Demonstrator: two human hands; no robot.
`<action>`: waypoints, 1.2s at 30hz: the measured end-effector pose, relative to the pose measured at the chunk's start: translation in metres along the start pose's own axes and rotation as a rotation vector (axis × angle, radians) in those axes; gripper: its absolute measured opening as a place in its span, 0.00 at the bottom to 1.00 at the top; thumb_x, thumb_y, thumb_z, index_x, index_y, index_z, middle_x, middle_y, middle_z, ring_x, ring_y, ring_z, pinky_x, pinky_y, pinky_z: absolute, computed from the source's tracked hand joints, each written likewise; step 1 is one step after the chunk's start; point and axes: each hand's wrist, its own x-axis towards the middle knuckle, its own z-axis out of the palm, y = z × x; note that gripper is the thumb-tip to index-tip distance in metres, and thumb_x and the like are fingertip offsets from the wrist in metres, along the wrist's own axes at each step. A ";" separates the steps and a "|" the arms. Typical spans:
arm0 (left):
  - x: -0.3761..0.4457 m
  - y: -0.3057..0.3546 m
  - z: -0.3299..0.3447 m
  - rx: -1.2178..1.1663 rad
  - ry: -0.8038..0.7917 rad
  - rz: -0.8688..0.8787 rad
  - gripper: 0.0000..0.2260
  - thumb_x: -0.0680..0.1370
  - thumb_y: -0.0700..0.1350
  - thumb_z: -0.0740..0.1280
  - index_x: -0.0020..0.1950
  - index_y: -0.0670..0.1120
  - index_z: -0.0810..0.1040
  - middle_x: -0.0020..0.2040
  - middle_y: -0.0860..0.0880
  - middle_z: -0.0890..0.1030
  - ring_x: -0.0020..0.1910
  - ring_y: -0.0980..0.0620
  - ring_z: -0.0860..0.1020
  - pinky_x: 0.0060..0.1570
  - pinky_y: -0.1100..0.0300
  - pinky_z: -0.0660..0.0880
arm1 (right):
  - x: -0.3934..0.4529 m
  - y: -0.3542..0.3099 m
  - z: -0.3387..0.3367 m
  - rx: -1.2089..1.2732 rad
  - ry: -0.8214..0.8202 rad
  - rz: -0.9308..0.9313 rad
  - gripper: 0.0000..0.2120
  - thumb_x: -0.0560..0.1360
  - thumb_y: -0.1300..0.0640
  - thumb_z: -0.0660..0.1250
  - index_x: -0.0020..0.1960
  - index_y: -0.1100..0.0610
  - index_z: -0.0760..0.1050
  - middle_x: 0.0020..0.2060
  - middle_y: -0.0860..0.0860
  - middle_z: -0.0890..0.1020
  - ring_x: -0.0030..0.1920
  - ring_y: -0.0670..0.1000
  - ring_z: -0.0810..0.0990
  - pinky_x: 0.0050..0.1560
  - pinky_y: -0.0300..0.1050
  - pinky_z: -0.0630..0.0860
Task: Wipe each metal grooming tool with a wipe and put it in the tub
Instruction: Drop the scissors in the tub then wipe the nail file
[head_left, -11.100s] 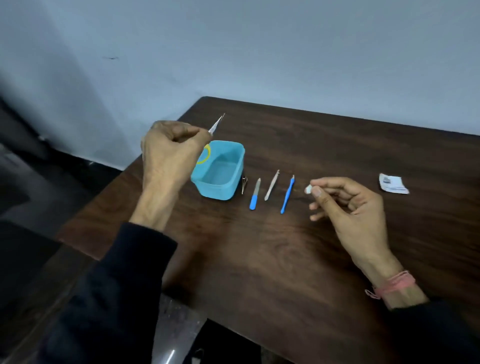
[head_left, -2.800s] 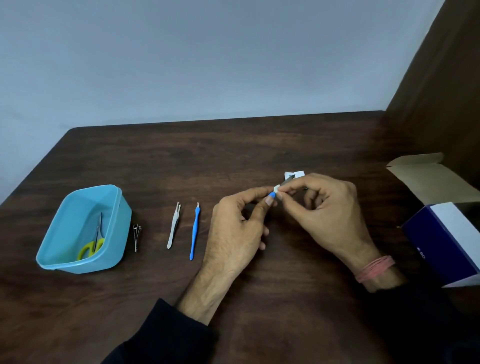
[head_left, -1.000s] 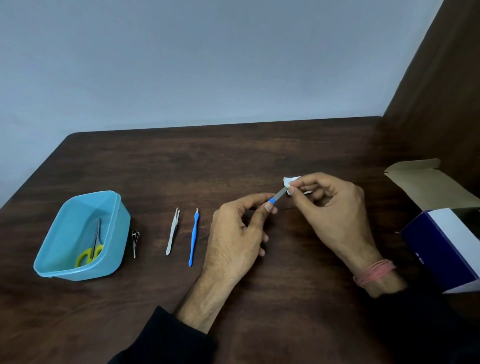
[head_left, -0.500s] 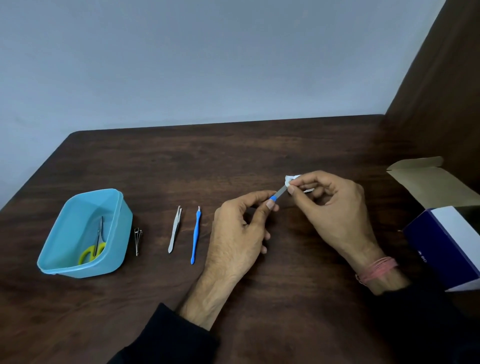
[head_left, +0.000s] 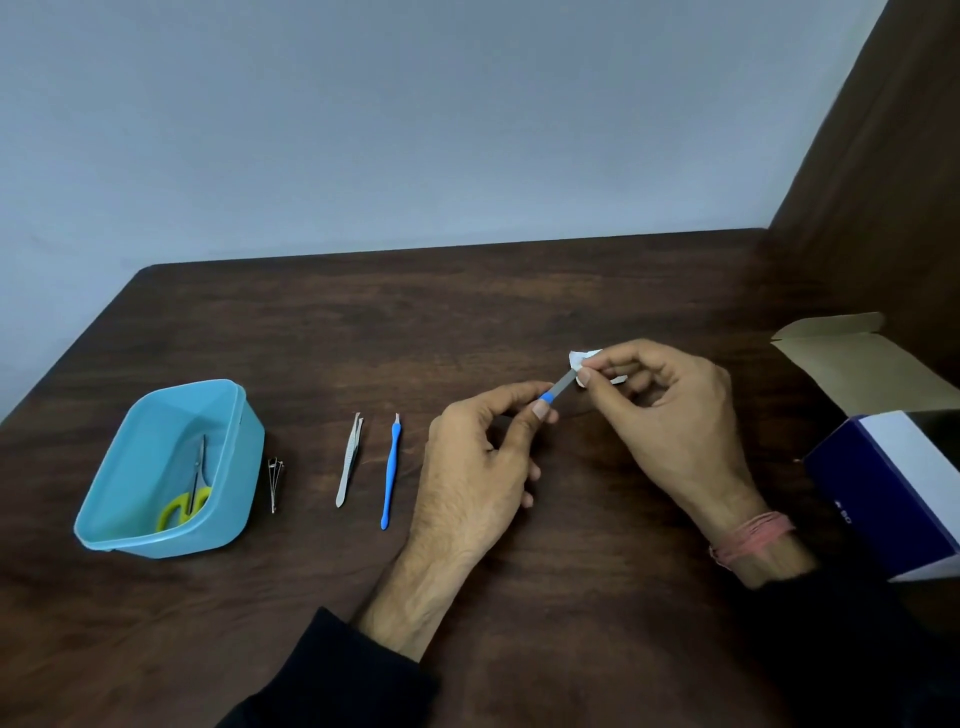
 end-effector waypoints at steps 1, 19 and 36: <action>0.000 0.000 0.000 0.000 0.000 -0.001 0.11 0.87 0.48 0.71 0.68 0.56 0.87 0.52 0.58 0.89 0.31 0.57 0.82 0.30 0.59 0.81 | 0.000 -0.001 0.000 -0.001 -0.003 -0.002 0.05 0.78 0.59 0.81 0.49 0.50 0.89 0.44 0.37 0.89 0.34 0.46 0.85 0.34 0.36 0.77; -0.003 0.002 -0.003 -0.009 -0.095 0.058 0.16 0.89 0.41 0.67 0.72 0.56 0.85 0.58 0.57 0.88 0.45 0.59 0.84 0.32 0.61 0.81 | 0.000 0.002 0.001 -0.008 0.034 -0.047 0.05 0.78 0.60 0.81 0.49 0.51 0.89 0.42 0.36 0.88 0.34 0.45 0.84 0.34 0.35 0.75; -0.002 0.002 -0.003 -0.093 -0.053 0.041 0.13 0.87 0.41 0.71 0.66 0.55 0.88 0.53 0.58 0.91 0.49 0.55 0.87 0.29 0.59 0.81 | -0.003 -0.002 0.002 -0.071 -0.005 -0.165 0.07 0.76 0.62 0.82 0.49 0.51 0.89 0.40 0.35 0.84 0.28 0.45 0.78 0.32 0.29 0.68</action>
